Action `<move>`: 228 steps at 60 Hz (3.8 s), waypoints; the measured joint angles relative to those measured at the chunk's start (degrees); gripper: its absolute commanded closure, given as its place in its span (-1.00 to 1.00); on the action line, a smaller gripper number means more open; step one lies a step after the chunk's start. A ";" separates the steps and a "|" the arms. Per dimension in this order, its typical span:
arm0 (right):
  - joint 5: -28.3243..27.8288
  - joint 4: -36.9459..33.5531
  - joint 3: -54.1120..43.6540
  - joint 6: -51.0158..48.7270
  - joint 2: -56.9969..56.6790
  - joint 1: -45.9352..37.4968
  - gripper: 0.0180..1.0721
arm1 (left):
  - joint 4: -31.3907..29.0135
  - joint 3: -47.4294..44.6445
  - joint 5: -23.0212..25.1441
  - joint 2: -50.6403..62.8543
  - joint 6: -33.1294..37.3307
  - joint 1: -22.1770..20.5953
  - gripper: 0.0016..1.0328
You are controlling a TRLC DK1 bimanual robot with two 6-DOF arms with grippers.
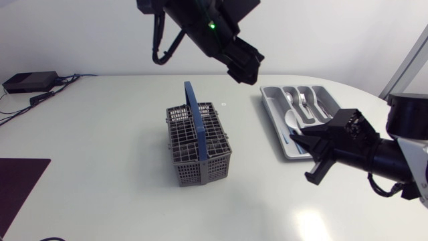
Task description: Unload the cutlery basket into the drawer organizer.
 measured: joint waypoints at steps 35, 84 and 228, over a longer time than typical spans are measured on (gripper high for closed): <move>-12.00 -7.80 15.23 -34.12 28.74 -24.28 0.89 | 0.00 -9.25 -0.04 -9.49 8.76 10.54 -0.92; 8.98 -14.51 35.30 -66.55 54.71 -28.55 0.00 | 7.04 -29.70 4.96 -14.05 25.27 27.32 -0.92; 4.68 5.05 18.27 -10.36 37.07 18.45 0.89 | 27.71 -40.72 9.33 -2.93 33.24 29.46 -0.60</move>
